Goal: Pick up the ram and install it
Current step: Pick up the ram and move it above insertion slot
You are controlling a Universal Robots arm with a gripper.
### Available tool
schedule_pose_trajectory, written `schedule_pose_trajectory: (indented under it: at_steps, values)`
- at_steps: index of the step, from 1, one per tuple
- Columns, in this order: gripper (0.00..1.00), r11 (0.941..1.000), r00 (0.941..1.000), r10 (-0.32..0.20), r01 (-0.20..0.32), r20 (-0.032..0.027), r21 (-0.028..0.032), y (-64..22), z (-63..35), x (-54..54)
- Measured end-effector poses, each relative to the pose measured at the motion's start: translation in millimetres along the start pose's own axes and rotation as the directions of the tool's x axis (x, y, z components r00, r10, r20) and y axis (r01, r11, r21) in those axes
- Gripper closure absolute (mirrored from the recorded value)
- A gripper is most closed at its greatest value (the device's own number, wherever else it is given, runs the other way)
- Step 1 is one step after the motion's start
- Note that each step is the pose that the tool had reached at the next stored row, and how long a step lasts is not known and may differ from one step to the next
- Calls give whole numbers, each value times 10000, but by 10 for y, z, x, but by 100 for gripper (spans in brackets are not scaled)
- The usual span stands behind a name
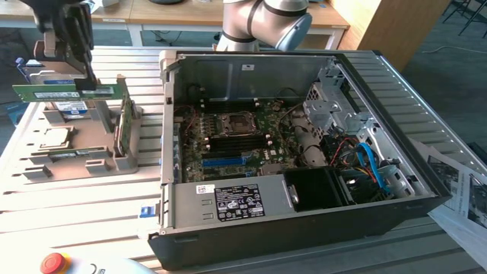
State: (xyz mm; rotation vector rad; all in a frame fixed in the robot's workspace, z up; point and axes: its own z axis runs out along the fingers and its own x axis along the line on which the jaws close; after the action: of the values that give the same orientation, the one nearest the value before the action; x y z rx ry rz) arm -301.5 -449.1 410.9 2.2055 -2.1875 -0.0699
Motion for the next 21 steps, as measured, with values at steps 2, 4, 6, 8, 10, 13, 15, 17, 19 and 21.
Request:
schedule_pose_trajectory:
  at_steps: [2, 4, 6, 8, 10, 13, 15, 17, 19, 21]
  values:
    - [88, 10000, 10000, 1, -1, 0, -7, -42, -2, 9]
    - [88, 10000, 10000, 1, -1, -1, -14, -84, -5, 19]
    - [88, 10000, 10000, 1, -1, -1, -21, -126, -8, 28]
    - [88, 10000, 10000, 0, 0, 0, -28, -168, -10, 38]
    - [88, 10000, 10000, 0, 0, 0, -35, -210, -13, 48]
    - [88, 10000, 10000, 1, -1, 0, -46, -276, -16, 63]
    - [88, 10000, 10000, 1, -1, 0, -55, -320, -19, 72]
    - [88, 10000, 10000, 1, -1, 0, -62, -364, -21, 81]
    - [88, 10000, 10000, 1, -1, 0, -70, -409, -24, 90]
    - [88, 10000, 10000, 2, -2, 0, -76, -452, -26, 98]
